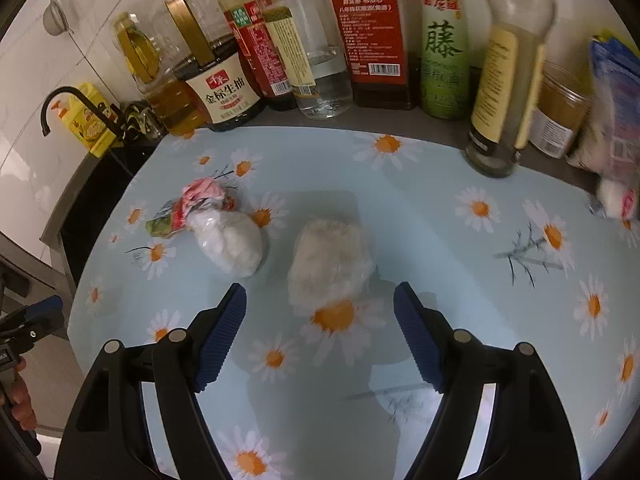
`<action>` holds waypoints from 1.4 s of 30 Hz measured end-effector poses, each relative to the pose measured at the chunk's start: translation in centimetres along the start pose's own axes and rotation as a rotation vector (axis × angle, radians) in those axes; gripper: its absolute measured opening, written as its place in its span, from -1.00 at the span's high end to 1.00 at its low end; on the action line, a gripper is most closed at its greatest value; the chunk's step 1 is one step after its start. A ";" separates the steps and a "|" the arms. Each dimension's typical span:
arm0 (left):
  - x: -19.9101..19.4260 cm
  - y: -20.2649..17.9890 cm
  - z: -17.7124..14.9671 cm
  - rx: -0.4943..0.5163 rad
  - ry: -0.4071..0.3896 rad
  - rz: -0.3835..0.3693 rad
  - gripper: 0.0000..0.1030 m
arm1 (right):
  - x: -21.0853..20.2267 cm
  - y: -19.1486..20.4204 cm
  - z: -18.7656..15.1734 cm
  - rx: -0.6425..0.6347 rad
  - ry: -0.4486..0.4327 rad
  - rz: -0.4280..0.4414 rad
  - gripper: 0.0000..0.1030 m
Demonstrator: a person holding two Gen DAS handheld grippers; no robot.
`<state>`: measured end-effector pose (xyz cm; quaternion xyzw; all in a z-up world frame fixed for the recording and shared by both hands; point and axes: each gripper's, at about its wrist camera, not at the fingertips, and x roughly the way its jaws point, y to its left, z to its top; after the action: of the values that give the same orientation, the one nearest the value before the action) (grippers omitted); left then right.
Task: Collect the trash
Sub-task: 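Grasp the clear bag of white contents with the right gripper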
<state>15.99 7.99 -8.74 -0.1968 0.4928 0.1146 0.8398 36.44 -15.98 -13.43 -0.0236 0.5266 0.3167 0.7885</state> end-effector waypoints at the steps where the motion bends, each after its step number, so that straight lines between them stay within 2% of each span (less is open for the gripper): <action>1: 0.1 -0.1 0.1 -0.005 0.000 0.003 -0.34 | 0.3 -0.1 0.3 -0.006 0.002 0.002 -0.48; 7: 1.2 -0.6 0.4 -0.037 0.012 0.000 -0.35 | 2.1 -0.5 1.4 -0.037 0.033 0.015 -0.37; 12: 2.2 -1.4 0.7 -0.039 0.028 0.002 -0.35 | 2.9 -0.8 1.7 -0.061 0.057 0.015 -0.06; 21: 3.0 -2.7 1.2 -0.023 0.038 -0.009 -0.35 | 2.9 -0.8 1.8 -0.078 0.051 0.024 -0.03; 26: 3.5 -3.7 1.6 -0.005 0.039 -0.038 -0.35 | 1.1 -1.0 1.4 -0.057 0.023 0.030 -0.03; 37: 7.3 -9.9 3.7 0.101 0.068 -0.157 -0.35 | -3.7 -1.9 -0.5 -0.014 -0.018 0.039 -0.03; 42: 9.2 -12.0 4.7 0.125 0.083 -0.172 -0.35 | -4.9 -3.0 -1.7 0.020 -0.020 0.033 -0.03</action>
<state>28.77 -0.72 -12.16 -0.1903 0.5147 0.0027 0.8360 35.37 -21.32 -10.94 -0.0042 0.5221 0.3246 0.7887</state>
